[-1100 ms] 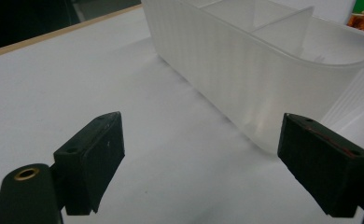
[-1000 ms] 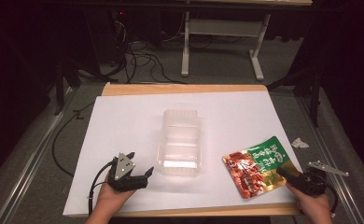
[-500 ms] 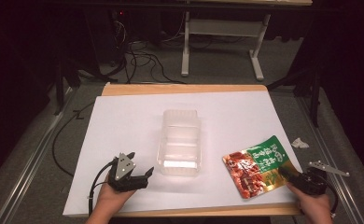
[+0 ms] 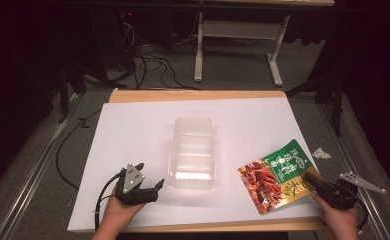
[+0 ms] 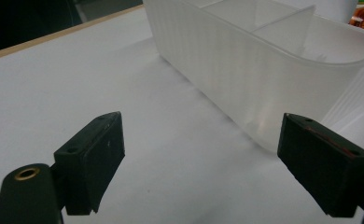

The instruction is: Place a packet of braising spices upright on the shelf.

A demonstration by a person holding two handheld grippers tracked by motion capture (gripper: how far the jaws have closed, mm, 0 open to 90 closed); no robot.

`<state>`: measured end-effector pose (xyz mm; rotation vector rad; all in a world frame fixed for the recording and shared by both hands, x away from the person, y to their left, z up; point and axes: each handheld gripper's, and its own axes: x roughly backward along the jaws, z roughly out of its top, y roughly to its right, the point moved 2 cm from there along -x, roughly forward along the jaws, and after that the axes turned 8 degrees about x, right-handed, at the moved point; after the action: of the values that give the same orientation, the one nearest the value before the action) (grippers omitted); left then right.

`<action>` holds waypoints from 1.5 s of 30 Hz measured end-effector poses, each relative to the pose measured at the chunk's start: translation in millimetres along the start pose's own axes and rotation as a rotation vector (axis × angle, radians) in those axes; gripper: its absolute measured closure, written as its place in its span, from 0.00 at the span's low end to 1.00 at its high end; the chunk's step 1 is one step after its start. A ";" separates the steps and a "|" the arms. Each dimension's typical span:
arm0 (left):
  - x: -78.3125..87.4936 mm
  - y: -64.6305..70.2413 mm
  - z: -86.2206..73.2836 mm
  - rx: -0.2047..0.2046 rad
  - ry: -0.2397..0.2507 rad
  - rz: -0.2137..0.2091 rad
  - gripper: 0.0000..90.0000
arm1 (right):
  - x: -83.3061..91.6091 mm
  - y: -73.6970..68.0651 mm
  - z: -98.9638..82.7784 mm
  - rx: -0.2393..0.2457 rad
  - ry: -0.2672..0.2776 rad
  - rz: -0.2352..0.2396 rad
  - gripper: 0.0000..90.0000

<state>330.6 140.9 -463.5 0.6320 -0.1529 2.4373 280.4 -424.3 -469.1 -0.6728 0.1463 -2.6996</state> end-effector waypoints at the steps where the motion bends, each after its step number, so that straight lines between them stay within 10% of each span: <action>1: 1.3 -0.3 -0.4 -0.002 -0.001 0.004 0.17 | 0.9 -1.7 2.4 0.004 0.015 0.002 1.00; 22: 33.1 -8.8 -14.1 0.022 0.027 0.064 0.17 | 4.7 -50.5 50.8 0.114 0.254 0.143 1.00; 45: 55.0 -17.3 -25.5 0.049 0.031 0.122 0.17 | 5.6 -91.5 82.1 0.262 0.333 0.206 1.00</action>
<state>292.0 190.7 -460.5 0.6226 -0.1228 2.5734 285.9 -342.3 -377.6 -0.1216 -0.0534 -2.5468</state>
